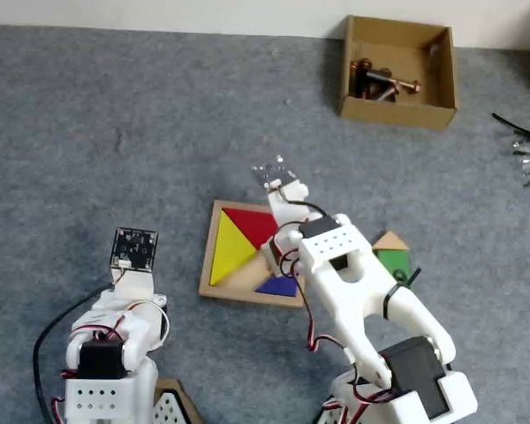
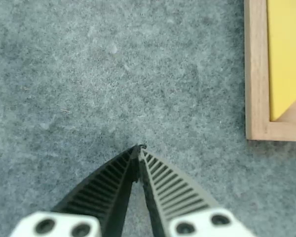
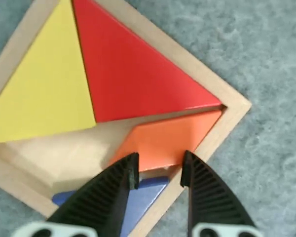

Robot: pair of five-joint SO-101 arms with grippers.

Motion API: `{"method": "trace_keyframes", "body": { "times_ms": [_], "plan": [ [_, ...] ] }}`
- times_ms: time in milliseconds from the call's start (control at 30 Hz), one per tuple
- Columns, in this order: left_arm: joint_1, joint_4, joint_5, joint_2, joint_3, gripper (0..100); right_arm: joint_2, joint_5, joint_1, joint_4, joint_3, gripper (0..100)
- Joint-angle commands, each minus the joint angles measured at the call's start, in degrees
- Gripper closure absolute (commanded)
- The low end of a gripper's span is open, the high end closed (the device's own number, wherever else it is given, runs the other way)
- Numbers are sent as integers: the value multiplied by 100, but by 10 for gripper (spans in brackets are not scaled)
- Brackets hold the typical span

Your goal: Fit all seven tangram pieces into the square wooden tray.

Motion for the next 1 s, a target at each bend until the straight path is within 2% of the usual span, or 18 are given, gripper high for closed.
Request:
{"method": "trace_keyframes", "body": {
  "times_ms": [0,100,267,467,600,767,967],
  "plan": [
    [66,18,9,-57,101,995,48,70,75,-13,119,855],
    [66,18,9,-57,101,995,48,70,75,180,119,844],
    [66,18,9,-57,101,995,48,70,75,338,127,771],
    [66,18,9,-57,101,995,92,70,40,347,127,767],
    [66,18,9,-57,101,995,637,70,-22,532,75,767],
    [66,18,9,-57,101,995,1165,70,-22,998,-602,767],
    [66,18,9,-57,101,995,1297,79,-22,1007,-875,767]
  ]
}}
